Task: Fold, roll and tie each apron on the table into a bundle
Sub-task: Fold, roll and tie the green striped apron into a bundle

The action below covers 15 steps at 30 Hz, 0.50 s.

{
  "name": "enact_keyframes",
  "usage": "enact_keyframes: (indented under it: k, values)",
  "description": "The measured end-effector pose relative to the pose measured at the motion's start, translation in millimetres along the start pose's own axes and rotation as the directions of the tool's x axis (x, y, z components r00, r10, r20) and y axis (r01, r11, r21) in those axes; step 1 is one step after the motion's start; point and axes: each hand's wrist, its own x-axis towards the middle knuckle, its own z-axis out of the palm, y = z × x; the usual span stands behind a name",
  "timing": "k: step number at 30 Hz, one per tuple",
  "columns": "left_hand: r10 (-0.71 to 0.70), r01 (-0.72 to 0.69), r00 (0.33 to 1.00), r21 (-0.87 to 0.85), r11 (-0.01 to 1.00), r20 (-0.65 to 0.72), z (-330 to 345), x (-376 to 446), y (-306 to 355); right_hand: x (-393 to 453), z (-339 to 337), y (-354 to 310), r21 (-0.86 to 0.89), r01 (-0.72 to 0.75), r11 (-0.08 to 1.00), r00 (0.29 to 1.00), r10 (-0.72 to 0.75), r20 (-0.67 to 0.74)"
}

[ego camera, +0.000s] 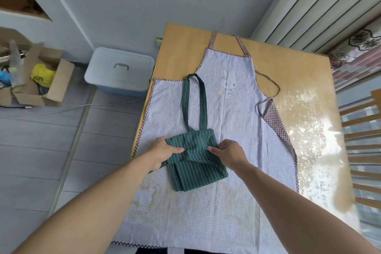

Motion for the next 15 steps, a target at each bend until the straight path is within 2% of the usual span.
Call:
enact_keyframes:
  k: [3, 6, 9, 13, 15]
  values:
    - [0.051, -0.044, 0.994, 0.072, 0.996, -0.100, 7.1, -6.3, 5.7, -5.8, -0.5, 2.6, -0.025, -0.035, 0.999, 0.991, 0.031, -0.131]
    - [0.055, -0.043, 0.991, 0.093, 0.995, -0.123, 11.3, -7.8, 9.1, -13.4, 2.8, 6.9, -0.015, -0.062, 0.998, 0.972, 0.057, -0.230]
    - [0.045, -0.035, 0.993, 0.092, 0.995, -0.108, 10.5, -7.8, 11.1, -16.5, 5.7, 13.6, 0.089, -0.033, 0.995, 0.978, 0.051, -0.202]
    - [0.090, -0.080, 0.990, 0.089, 0.993, -0.111, 12.5, -7.4, 6.5, -22.5, 6.5, 22.2, 0.034, 0.008, 0.999, 0.995, -0.004, -0.095]
    - [0.087, -0.076, 0.987, 0.085, 0.994, -0.139, 16.2, -9.2, 6.1, -25.8, 10.3, 26.7, 0.055, 0.001, 0.998, 0.995, 0.005, -0.102]
